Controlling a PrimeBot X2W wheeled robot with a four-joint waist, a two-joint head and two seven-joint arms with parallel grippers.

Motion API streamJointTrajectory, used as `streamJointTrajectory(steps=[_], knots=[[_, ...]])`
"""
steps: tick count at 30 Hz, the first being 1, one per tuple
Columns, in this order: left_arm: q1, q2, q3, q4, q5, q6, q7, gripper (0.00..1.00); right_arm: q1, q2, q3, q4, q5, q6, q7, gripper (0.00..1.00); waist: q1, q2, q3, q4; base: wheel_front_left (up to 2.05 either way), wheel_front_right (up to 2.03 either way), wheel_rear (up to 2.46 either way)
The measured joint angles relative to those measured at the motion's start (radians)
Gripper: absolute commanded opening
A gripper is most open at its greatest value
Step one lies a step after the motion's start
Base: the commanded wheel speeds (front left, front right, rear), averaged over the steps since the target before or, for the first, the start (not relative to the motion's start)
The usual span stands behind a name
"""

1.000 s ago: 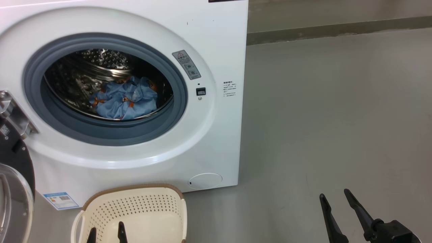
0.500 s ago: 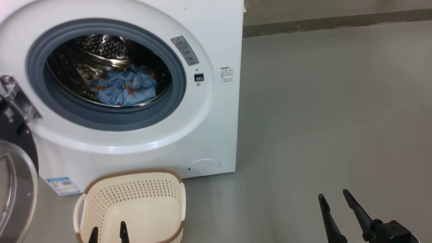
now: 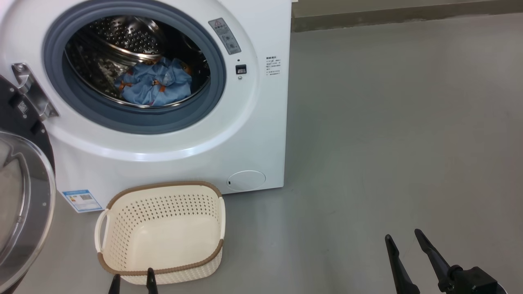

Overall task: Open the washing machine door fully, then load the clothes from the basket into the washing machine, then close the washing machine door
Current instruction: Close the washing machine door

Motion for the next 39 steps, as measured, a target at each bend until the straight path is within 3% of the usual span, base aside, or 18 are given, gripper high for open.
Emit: streamJointTrajectory(steps=[11, 19, 27, 39], knots=[[-0.002, 0.000, -0.004, 0.000, 0.000, -0.001, 0.000, 1.00, 0.000, 0.003, -0.003, 0.000, 0.000, 0.000, 0.000, 1.00, 0.0000, 0.0000, 0.007, 0.019, 0.00, 0.00, 0.00], [-0.005, 0.000, -0.003, -0.015, 0.024, -0.010, 0.000, 1.00, -0.008, 0.004, -0.003, -0.002, 0.000, 0.000, 0.000, 1.00, 0.0000, 0.0000, 0.013, 0.076, 0.00, 0.00, 0.00], [-0.005, 0.001, 0.001, -0.035, 0.026, -0.007, 0.000, 1.00, -0.060, -0.024, 0.034, -0.004, 0.000, 0.000, 0.000, 1.00, 0.0000, 0.0001, 0.021, 0.186, 0.00, 0.00, 0.00], [-0.005, 0.002, -0.005, -0.057, 0.011, 0.018, 0.000, 1.00, -0.094, -0.052, 0.074, 0.001, 0.000, 0.000, 0.000, 1.00, 0.0000, 0.0000, 0.024, 0.416, 0.00, 0.00, 0.00]])
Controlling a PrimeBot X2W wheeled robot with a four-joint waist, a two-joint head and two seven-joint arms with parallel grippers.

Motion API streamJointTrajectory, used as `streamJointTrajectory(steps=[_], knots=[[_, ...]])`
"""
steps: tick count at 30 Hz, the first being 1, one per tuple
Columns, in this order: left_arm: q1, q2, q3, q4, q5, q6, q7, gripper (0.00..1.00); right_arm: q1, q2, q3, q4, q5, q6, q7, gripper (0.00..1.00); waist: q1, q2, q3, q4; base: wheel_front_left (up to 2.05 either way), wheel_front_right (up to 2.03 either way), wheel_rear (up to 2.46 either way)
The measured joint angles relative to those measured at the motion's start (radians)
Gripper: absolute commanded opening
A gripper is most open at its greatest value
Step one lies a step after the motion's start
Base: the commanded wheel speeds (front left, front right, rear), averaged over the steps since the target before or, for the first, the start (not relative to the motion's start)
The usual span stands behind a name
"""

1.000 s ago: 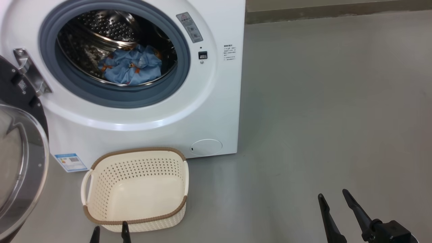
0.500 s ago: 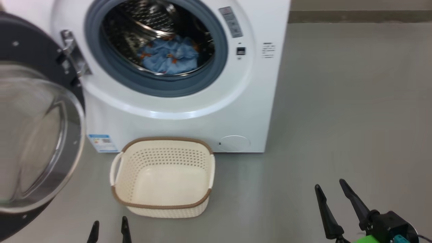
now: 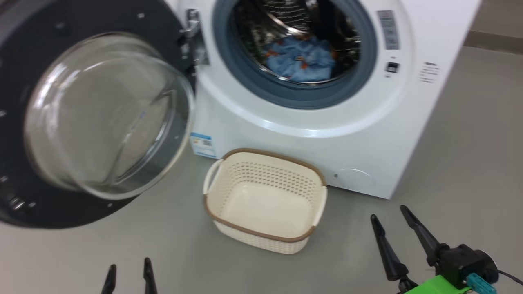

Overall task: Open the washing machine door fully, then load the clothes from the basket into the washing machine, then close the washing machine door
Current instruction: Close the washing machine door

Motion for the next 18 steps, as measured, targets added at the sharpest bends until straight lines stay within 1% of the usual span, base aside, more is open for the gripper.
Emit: streamJointTrajectory(steps=[4, 8, 12, 18], knots=[[0.003, 0.000, 0.018, -0.024, -0.020, 0.026, 0.000, 1.00, -0.042, -0.014, 0.058, 0.007, 0.000, 0.000, 0.000, 1.00, 0.0000, 0.0000, 0.004, 0.072, 0.00, 0.00, 0.00], [0.007, 0.000, 0.027, -0.052, -0.034, 0.054, 0.000, 1.00, -0.103, -0.031, 0.106, 0.021, 0.002, 0.000, 0.000, 1.00, 0.0000, 0.0001, 0.015, 0.119, 0.00, 0.00, 0.00], [0.009, 0.000, 0.033, -0.077, -0.043, 0.074, 0.000, 1.00, -0.126, -0.041, 0.135, 0.037, 0.010, 0.000, 0.000, 1.00, 0.0000, 0.0000, 0.033, 0.140, 0.00, 0.00, 0.00], [0.029, 0.000, 0.044, -0.095, -0.055, 0.095, 0.000, 1.00, -0.143, -0.050, 0.152, 0.050, 0.010, 0.000, 0.000, 1.00, -0.0001, 0.0000, 0.046, 0.151, 0.00, 0.00, 0.00]])
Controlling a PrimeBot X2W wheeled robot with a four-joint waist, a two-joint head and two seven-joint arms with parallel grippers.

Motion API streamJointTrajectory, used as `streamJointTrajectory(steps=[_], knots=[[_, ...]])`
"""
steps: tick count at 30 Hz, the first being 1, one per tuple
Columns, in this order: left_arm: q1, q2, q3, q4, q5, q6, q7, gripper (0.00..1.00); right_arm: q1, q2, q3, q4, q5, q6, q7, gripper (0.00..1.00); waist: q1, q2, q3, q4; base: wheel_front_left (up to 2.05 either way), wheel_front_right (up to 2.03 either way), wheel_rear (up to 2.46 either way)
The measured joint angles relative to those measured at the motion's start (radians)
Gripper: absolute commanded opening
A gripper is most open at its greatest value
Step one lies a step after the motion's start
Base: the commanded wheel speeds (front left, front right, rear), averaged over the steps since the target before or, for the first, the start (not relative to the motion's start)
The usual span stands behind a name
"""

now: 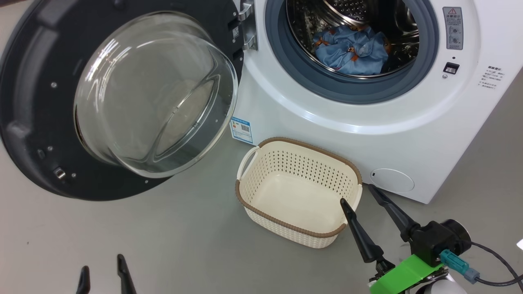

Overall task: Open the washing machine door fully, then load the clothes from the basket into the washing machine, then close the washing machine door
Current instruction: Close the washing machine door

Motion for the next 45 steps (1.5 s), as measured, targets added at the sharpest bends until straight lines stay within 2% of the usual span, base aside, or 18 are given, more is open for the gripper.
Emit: streamJointTrajectory(steps=[1, 2, 3, 5, 7, 10, 16, 19, 22, 23, 24, 26, 29, 32, 39, 43, 45], knots=[[0.000, 0.000, 0.004, -0.002, -0.007, 0.003, 0.000, 1.00, 0.000, 0.000, 0.001, 0.000, 0.001, 0.000, 0.000, 1.00, 0.0001, 0.0000, 0.000, 0.000, 0.00, 0.00, 0.00], [0.000, 0.000, 0.011, -0.003, -0.026, 0.007, 0.000, 0.60, 0.000, 0.000, 0.002, 0.001, 0.002, 0.000, 0.000, 1.00, 0.0001, 0.0000, 0.000, 0.000, 0.00, 0.00, 0.00], [0.000, -0.001, 0.022, -0.003, -0.063, 0.013, 0.000, 0.00, 0.000, 0.000, 0.002, 0.002, 0.003, 0.000, 0.000, 1.00, 0.0000, 0.0000, 0.000, 0.000, 0.00, 0.00, 0.00], [0.000, -0.002, 0.067, -0.004, -0.146, 0.019, 0.000, 0.00, 0.000, 0.001, 0.001, 0.002, 0.007, 0.000, 0.000, 1.00, 0.0001, 0.0000, -0.001, 0.000, 0.00, 0.00, 0.00], [-0.001, -0.002, 0.131, -0.004, -0.183, 0.012, 0.000, 0.00, 0.001, 0.003, -0.002, 0.002, 0.007, 0.000, 0.000, 1.00, 0.0001, 0.0000, -0.003, -0.001, 0.00, 0.00, 0.00], [-0.005, -0.004, 0.241, -0.003, -0.232, -0.029, 0.000, 0.00, 0.006, 0.014, -0.014, 0.000, 0.007, 0.000, 0.000, 1.00, 0.0000, 0.0000, -0.007, -0.004, 0.00, 0.00, 0.00], [-0.126, -0.011, 0.504, 0.061, -0.447, -0.144, -0.001, 0.00, 0.047, 0.030, -0.035, -0.004, 0.007, 0.000, 0.000, 1.00, 0.0000, 0.0000, -0.006, -0.006, 0.00, 0.00, 0.00], [-0.222, 0.018, 0.567, 0.138, -0.530, -0.188, 0.007, 0.00, 0.047, 0.035, -0.034, -0.005, 0.007, 0.000, 0.000, 1.00, 0.0000, 0.0000, -0.005, -0.007, 0.00, 0.00, 0.00], [-0.332, 0.093, 0.635, 0.215, -0.635, -0.181, 0.089, 0.00, 0.047, 0.036, -0.034, -0.005, 0.007, 0.000, 0.000, 1.00, 0.0001, 0.0000, -0.004, -0.007, 0.00, 0.00, 0.00], [-0.332, 0.093, 0.635, 0.215, -0.635, -0.181, 0.089, 0.00, 0.047, 0.036, -0.034, -0.005, 0.007, 0.000, 0.000, 1.00, 0.0001, 0.0000, -0.004, -0.007, 0.00, 0.00, 0.00], [-0.419, 0.156, 0.678, 0.286, -0.706, -0.160, 0.154, 0.00, 0.047, 0.037, -0.032, -0.005, 0.007, 0.000, 0.000, 1.00, 0.0000, 0.0000, -0.006, -0.008, 0.00, 0.00, 0.00], [-0.505, 0.216, 0.708, 0.356, -0.760, -0.138, 0.214, 0.00, 0.047, 0.037, -0.030, -0.004, 0.007, 0.000, 0.000, 1.00, 0.0000, 0.0000, -0.008, -0.010, 0.00, 0.00, 0.00], [-0.629, 0.290, 0.728, 0.454, -0.809, -0.112, 0.268, 0.00, 0.047, 0.039, -0.028, -0.004, 0.008, 0.000, 0.000, 1.00, 0.0000, 0.0000, -0.014, -0.014, 0.00, 0.00, 0.00], [-0.750, 0.352, 0.726, 0.560, -0.839, -0.108, 0.318, 0.00, 0.047, 0.039, -0.027, -0.005, 0.008, 0.000, 0.000, 1.00, 0.0001, 0.0000, -0.018, -0.017, 0.00, 0.00, 0.00], [-0.958, 0.422, 0.720, 0.774, -0.876, -0.078, 0.354, 0.00, 0.119, 0.047, -0.063, -0.013, 0.007, 0.000, 0.000, 1.00, 0.0000, 0.0000, -0.032, -0.026, 0.00, 0.00, 0.00], [-1.010, 0.450, 0.735, 0.860, -0.907, -0.081, 0.363, 0.00, 0.141, 0.043, -0.065, -0.020, 0.006, 0.000, 0.000, 1.00, 0.0001, 0.0000, -0.027, -0.040, 0.00, 0.00, 0.00], [-1.027, 0.456, 0.736, 0.891, -0.922, -0.099, 0.385, 0.00, 0.143, 0.032, -0.067, -0.020, 0.006, 0.000, 0.000, 1.00, 0.0001, 0.0000, -0.017, -0.050, 0.00, 0.00, 0.00]])
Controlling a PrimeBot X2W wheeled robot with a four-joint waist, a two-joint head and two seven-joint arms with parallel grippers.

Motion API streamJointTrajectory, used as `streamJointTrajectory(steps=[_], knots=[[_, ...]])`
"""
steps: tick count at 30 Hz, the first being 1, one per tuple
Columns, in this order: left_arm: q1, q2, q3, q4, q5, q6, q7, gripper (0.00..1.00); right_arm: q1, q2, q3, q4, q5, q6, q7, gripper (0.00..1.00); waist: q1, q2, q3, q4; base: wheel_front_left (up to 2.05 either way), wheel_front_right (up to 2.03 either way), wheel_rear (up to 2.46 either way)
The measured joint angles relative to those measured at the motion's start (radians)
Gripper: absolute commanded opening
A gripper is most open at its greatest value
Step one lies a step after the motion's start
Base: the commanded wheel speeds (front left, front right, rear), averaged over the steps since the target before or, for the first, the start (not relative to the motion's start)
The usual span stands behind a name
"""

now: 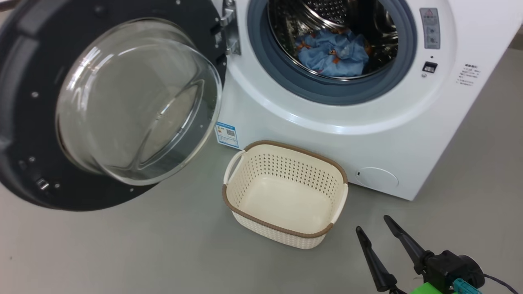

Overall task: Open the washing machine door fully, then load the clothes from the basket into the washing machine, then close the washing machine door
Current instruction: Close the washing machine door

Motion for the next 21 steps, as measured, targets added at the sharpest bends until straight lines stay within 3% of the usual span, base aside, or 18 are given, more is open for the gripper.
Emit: streamJointTrajectory(steps=[21], knots=[[-0.027, 0.011, -0.028, 0.156, -0.053, -0.142, 0.169, 0.00, 0.026, -0.086, -0.029, -0.020, 0.000, 0.000, 0.000, 1.00, 0.0000, 0.0000, 0.065, -0.095, 0.00, 0.00, 0.00]])
